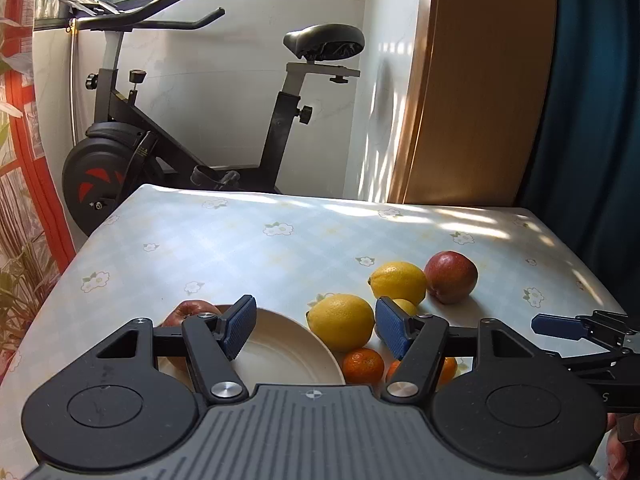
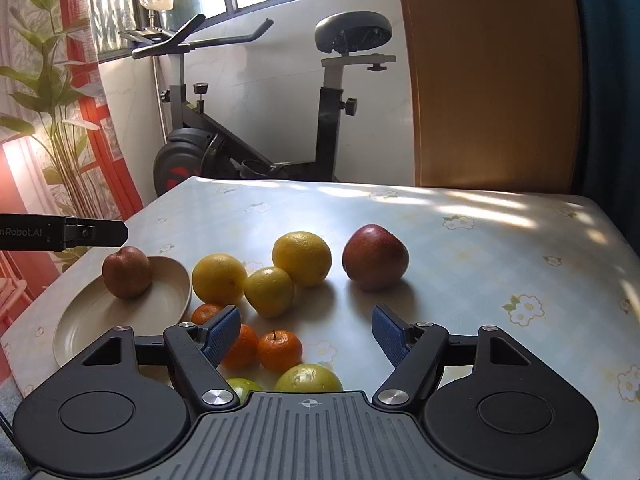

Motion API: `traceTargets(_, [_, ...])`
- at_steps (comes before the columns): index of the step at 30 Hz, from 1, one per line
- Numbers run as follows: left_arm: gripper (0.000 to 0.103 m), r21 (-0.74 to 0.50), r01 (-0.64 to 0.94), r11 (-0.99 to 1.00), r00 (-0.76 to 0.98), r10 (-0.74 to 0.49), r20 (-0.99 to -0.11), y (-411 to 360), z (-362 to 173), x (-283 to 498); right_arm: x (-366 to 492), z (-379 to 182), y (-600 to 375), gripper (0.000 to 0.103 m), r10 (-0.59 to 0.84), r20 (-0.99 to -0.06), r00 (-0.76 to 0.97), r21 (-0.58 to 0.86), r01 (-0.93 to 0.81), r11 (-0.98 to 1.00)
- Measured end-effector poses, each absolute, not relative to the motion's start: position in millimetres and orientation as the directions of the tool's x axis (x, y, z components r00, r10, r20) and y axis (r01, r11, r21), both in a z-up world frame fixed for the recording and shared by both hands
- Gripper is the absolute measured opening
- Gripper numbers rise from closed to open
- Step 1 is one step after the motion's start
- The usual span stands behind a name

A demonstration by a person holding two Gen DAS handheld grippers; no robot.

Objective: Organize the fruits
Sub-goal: 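Withdraw the left gripper from the plate toward the small brown fruits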

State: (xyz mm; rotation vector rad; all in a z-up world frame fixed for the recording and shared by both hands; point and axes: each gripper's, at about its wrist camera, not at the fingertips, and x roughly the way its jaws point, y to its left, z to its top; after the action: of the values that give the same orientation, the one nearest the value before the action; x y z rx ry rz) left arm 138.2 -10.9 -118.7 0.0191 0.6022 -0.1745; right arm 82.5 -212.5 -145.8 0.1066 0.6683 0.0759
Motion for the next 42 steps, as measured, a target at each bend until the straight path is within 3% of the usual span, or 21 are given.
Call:
traceTargets(13, [0.063, 0.113, 0.204, 0.972, 0.826, -0.109, -0.553, -33, -134, 96, 39, -167, -204, 0.061, 0.146, -0.646, 0.750, 0.142, -0.070, 0.987])
traceTargets(23, [0.059, 0.043, 0.184, 0.982, 0.795, -0.123, -0.595, -21, -142, 98, 37, -172, -187, 0.048, 0.197, -0.680, 0.706, 0.155, -0.124, 0.980])
traceTargets(37, [0.054, 0.032, 0.229, 0.973, 0.770, -0.161, -0.617, -22, -156, 96, 44, -186, -174, 0.039, 0.279, -0.720, 0.636, 0.206, -0.187, 0.960])
traceTargets(42, [0.054, 0.021, 0.232, 0.973, 0.762, -0.168, -0.625, -21, -159, 97, 48, -191, -169, 0.031, 0.300, -0.724, 0.622, 0.220, -0.205, 0.954])
